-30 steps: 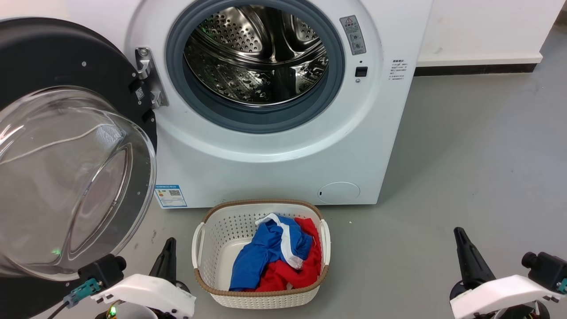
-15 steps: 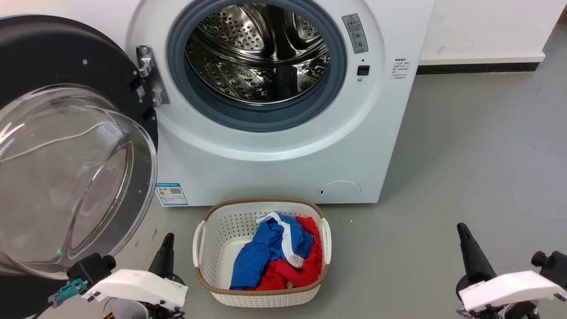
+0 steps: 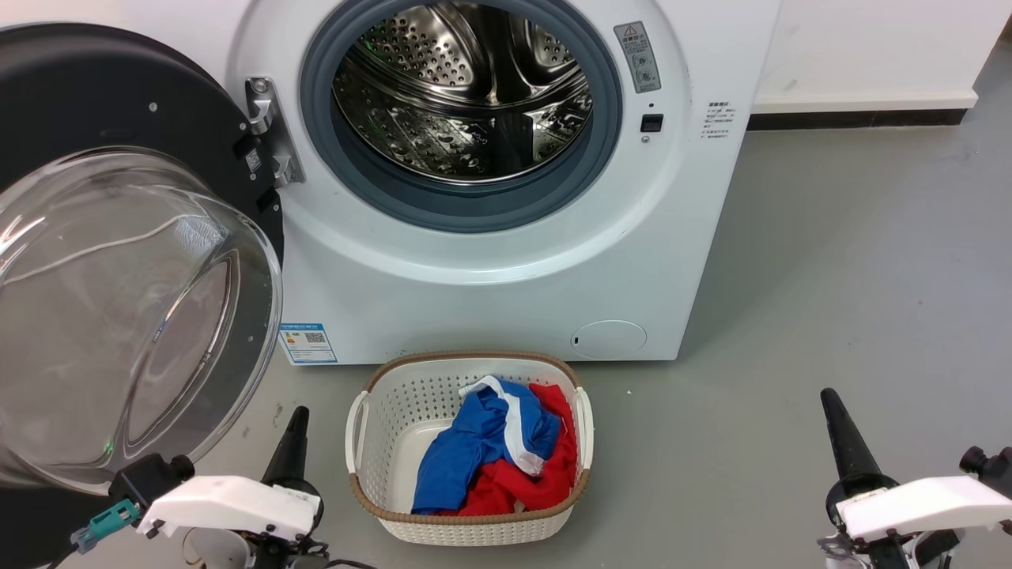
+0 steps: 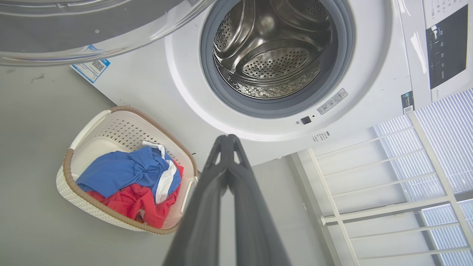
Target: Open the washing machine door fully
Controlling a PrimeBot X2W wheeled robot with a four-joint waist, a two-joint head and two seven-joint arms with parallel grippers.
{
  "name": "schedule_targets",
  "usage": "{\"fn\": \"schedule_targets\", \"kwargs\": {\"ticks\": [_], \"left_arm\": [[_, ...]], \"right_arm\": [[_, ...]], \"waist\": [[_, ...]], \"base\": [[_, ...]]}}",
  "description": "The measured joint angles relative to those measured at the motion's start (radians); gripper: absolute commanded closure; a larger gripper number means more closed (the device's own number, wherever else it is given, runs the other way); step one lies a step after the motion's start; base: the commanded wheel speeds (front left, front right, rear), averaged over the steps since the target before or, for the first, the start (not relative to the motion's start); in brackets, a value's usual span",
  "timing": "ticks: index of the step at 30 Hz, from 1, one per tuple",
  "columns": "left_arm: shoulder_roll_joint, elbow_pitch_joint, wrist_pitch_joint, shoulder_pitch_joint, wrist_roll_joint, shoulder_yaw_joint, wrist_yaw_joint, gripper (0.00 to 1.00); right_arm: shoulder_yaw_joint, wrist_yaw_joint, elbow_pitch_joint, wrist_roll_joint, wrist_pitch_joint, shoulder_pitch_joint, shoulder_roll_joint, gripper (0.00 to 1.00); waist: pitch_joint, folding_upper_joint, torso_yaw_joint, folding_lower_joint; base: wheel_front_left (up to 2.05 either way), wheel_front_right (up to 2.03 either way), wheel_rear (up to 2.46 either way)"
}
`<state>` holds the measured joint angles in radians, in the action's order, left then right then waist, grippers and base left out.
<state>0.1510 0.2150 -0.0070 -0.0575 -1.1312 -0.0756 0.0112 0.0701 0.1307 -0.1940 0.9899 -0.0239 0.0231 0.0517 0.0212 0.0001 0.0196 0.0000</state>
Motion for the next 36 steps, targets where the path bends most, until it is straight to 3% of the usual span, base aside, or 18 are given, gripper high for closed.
{"fn": "schedule_targets", "kwargs": {"ticks": [36], "left_arm": [[-0.058, 0.017, 0.067, -0.027, -0.280, 0.110, -0.081, 1.00]], "right_arm": [[0.026, 0.000, -0.031, 0.359, -0.053, 0.044, 0.000, 1.00]], "waist": [[-0.012, 0.0000, -0.010, 0.0000]], "base": [[0.00, 0.00, 0.00]]}}
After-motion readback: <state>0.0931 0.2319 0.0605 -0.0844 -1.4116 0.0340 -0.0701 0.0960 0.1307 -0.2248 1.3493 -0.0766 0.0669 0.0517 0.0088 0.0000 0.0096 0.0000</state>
